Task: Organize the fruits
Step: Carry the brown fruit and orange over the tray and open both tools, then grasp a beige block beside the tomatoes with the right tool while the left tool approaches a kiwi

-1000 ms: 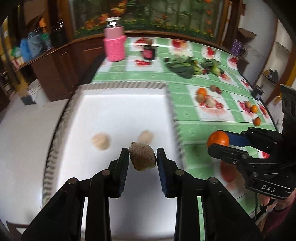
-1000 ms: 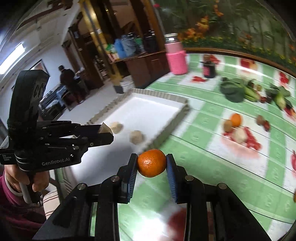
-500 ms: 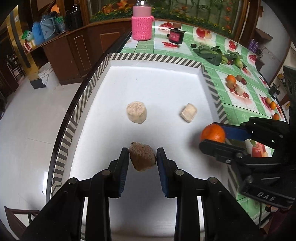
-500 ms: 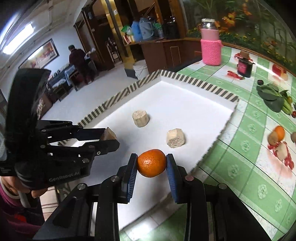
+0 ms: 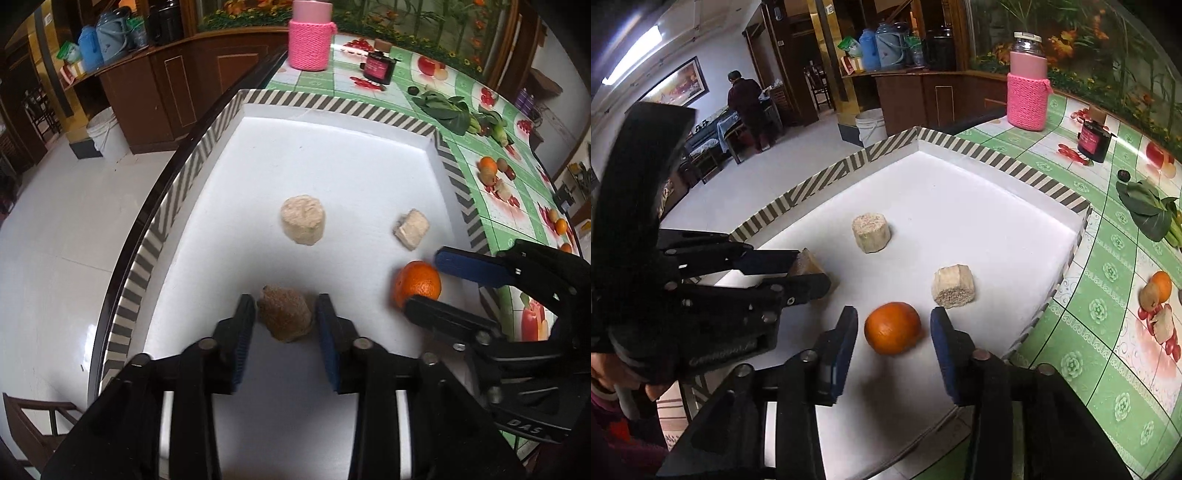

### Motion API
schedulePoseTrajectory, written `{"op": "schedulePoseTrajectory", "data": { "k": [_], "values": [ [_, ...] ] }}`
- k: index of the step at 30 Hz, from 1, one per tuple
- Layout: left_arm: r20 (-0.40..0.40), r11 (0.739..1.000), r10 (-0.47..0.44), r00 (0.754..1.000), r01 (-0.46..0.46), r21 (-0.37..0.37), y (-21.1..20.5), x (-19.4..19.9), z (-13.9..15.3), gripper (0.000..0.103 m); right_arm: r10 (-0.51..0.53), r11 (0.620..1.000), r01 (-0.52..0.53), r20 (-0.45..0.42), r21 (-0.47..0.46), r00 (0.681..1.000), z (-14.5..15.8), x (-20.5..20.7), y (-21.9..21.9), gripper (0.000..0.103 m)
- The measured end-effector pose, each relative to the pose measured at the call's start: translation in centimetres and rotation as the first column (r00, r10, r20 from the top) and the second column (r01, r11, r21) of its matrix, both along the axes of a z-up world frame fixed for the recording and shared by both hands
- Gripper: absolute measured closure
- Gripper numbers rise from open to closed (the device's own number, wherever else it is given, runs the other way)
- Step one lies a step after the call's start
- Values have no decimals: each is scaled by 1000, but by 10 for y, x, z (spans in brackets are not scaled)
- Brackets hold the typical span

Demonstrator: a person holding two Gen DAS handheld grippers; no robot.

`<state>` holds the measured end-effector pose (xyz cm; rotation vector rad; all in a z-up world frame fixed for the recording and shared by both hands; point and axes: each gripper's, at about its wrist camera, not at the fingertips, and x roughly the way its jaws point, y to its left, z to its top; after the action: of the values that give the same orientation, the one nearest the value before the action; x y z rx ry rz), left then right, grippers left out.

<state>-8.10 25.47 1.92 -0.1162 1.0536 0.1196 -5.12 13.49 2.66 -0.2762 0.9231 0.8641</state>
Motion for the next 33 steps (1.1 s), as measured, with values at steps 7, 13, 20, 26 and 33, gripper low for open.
{"op": "schedulePoseTrajectory", "data": {
  "k": [7, 13, 20, 26, 33],
  "values": [
    [38, 999, 22, 999, -23, 36, -5, -4, 10, 41, -35, 998, 35, -10, 61, 999, 12, -2, -21, 53],
    [94, 996, 10, 996, -18, 82, -21, -6, 27, 38, -85, 992, 85, -7, 98, 996, 24, -1, -42, 38],
    [133, 997, -20, 991, 11, 71, -47, -4, 40, 37, -151, 982, 149, 15, 114, 988, 36, -3, -76, 34],
    [133, 996, -87, 987, 83, 39, -83, 4, 43, 37, -252, 961, 249, 15, 120, 968, 36, -1, -130, 29],
    [103, 985, -168, 980, 170, -7, -127, 20, 41, 37, -400, 913, 397, 8, 91, 917, 29, 15, -199, 28]
  ]
}}
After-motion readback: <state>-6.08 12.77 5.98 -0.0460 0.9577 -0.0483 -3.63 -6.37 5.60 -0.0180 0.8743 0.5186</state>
